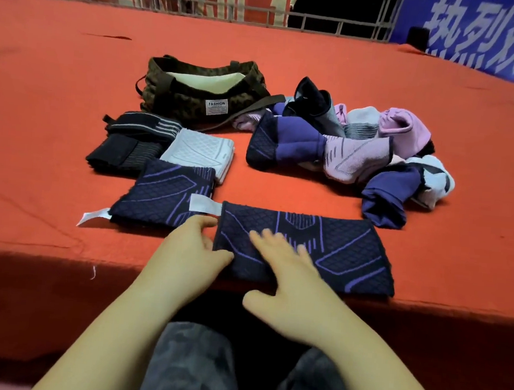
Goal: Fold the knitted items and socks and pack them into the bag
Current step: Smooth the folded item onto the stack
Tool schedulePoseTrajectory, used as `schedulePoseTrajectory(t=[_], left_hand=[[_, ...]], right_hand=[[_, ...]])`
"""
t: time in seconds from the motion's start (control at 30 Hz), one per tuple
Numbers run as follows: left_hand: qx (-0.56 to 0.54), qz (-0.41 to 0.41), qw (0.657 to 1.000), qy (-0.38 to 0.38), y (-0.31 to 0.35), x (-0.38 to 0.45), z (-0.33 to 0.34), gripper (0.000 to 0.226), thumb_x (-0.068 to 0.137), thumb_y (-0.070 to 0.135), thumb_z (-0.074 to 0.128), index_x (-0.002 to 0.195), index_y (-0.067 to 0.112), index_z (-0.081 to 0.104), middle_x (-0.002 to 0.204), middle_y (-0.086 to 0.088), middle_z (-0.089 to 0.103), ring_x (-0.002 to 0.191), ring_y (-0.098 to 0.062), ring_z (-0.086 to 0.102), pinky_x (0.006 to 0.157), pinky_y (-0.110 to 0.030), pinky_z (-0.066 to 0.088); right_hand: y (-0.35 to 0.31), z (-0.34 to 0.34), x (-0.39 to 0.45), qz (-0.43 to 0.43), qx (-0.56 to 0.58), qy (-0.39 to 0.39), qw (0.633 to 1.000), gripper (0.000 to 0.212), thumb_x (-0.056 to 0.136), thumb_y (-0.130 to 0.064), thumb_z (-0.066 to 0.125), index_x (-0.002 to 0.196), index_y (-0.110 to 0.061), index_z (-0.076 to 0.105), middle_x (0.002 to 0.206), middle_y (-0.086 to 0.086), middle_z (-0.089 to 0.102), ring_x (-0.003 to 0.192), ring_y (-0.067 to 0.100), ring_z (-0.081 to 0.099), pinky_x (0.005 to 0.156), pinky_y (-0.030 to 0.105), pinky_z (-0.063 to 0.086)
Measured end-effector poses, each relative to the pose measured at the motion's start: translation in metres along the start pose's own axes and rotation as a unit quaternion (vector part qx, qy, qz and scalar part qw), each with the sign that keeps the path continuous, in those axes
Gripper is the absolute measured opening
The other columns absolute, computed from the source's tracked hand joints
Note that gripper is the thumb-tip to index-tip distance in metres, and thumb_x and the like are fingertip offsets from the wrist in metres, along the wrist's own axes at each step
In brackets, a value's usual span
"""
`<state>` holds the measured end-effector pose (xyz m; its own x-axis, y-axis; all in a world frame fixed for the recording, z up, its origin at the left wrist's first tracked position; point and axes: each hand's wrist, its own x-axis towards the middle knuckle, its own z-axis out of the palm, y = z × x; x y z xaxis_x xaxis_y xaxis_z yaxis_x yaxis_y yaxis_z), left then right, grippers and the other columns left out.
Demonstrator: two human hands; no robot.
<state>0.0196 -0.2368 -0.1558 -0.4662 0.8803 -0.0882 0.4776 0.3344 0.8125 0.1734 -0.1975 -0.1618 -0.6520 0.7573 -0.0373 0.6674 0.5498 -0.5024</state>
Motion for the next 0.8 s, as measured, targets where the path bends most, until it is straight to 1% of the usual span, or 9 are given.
schedulePoseTrajectory(t=[0.07,0.13,0.17,0.33,0.43,0.57,0.67,0.73,0.8], left_hand=[[0.118,0.058,0.989,0.065,-0.002,-0.005,-0.001,0.052,0.076,0.02,0.071,0.124,0.023,0.051,0.098,-0.001,0.061,0.096,-0.021,0.058,0.086,-0.034,0.044],[0.152,0.154,0.97,0.115,0.002,-0.012,0.001,0.053,0.078,0.023,0.069,0.128,0.021,0.051,0.111,-0.003,0.058,0.107,-0.024,0.054,0.096,-0.035,0.04],[0.145,0.205,0.961,0.112,0.006,-0.014,0.007,0.05,0.078,0.025,0.066,0.126,0.02,0.053,0.112,-0.003,0.059,0.108,-0.024,0.054,0.097,-0.035,0.039],[0.204,0.34,0.916,-0.066,0.045,-0.023,0.067,0.047,0.082,0.038,0.043,0.125,0.027,0.056,0.116,0.003,0.055,0.111,-0.02,0.049,0.1,-0.034,0.037],[0.279,0.37,0.879,-0.114,0.059,-0.019,0.102,0.046,0.088,0.041,0.053,0.13,0.026,0.049,0.122,0.001,0.047,0.114,-0.021,0.043,0.101,-0.035,0.033],[0.301,0.399,0.861,-0.097,0.062,-0.016,0.12,0.049,0.083,0.038,0.062,0.126,0.021,0.046,0.121,0.0,0.042,0.11,-0.021,0.041,0.095,-0.034,0.032],[0.244,0.415,0.874,-0.067,0.054,-0.015,0.124,0.037,0.084,0.035,0.061,0.118,0.02,0.055,0.111,-0.001,0.05,0.1,-0.024,0.048,0.088,-0.036,0.037],[0.2,0.416,0.886,-0.047,0.051,-0.014,0.122,0.025,0.082,0.033,0.055,0.102,0.021,0.064,0.095,0.0,0.058,0.086,-0.024,0.057,0.078,-0.038,0.048],[0.109,0.382,0.917,-0.027,0.051,-0.017,0.115,0.019,0.083,0.029,0.051,0.094,0.022,0.065,0.089,0.004,0.061,0.085,-0.019,0.059,0.078,-0.035,0.049]], right_hand=[[0.019,-0.008,-0.005,0.076,0.014,0.124,0.989,0.072,0.085,-0.043,0.057,0.147,-0.027,0.026,0.156,-0.005,0.021,0.144,0.01,0.013,0.118,0.034,0.002],[0.046,-0.018,-0.012,0.175,0.0,0.236,0.956,0.062,0.084,-0.04,0.062,0.14,-0.022,0.042,0.146,-0.001,0.042,0.136,0.018,0.034,0.114,0.036,0.018],[0.057,-0.022,-0.015,0.216,-0.016,0.258,0.942,0.06,0.083,-0.04,0.064,0.137,-0.021,0.047,0.142,0.0,0.046,0.132,0.021,0.039,0.111,0.036,0.024],[0.076,-0.03,-0.029,0.291,-0.022,0.283,0.914,0.053,0.08,-0.041,0.067,0.129,-0.025,0.052,0.129,0.002,0.054,0.122,0.027,0.044,0.098,0.037,0.032],[0.081,-0.036,-0.035,0.32,-0.014,0.277,0.906,0.05,0.079,-0.042,0.068,0.124,-0.028,0.054,0.115,-0.001,0.062,0.115,0.026,0.052,0.094,0.038,0.035],[0.094,-0.047,-0.036,0.351,0.055,0.248,0.901,0.038,0.078,-0.035,0.071,0.111,-0.018,0.063,0.1,0.002,0.068,0.105,0.026,0.06,0.093,0.039,0.044],[0.1,-0.052,-0.032,0.337,0.147,0.253,0.895,0.025,0.076,-0.023,0.074,0.098,-0.012,0.07,0.088,0.003,0.069,0.09,0.024,0.065,0.083,0.034,0.049],[0.099,-0.053,-0.03,0.301,0.245,0.26,0.884,0.019,0.077,-0.014,0.072,0.094,-0.007,0.072,0.081,0.007,0.071,0.071,0.016,0.066,0.072,0.029,0.054],[0.091,-0.056,-0.027,0.255,0.352,0.276,0.857,0.012,0.079,-0.008,0.069,0.091,-0.007,0.072,0.071,0.004,0.069,0.052,0.003,0.058,0.053,0.015,0.048]])
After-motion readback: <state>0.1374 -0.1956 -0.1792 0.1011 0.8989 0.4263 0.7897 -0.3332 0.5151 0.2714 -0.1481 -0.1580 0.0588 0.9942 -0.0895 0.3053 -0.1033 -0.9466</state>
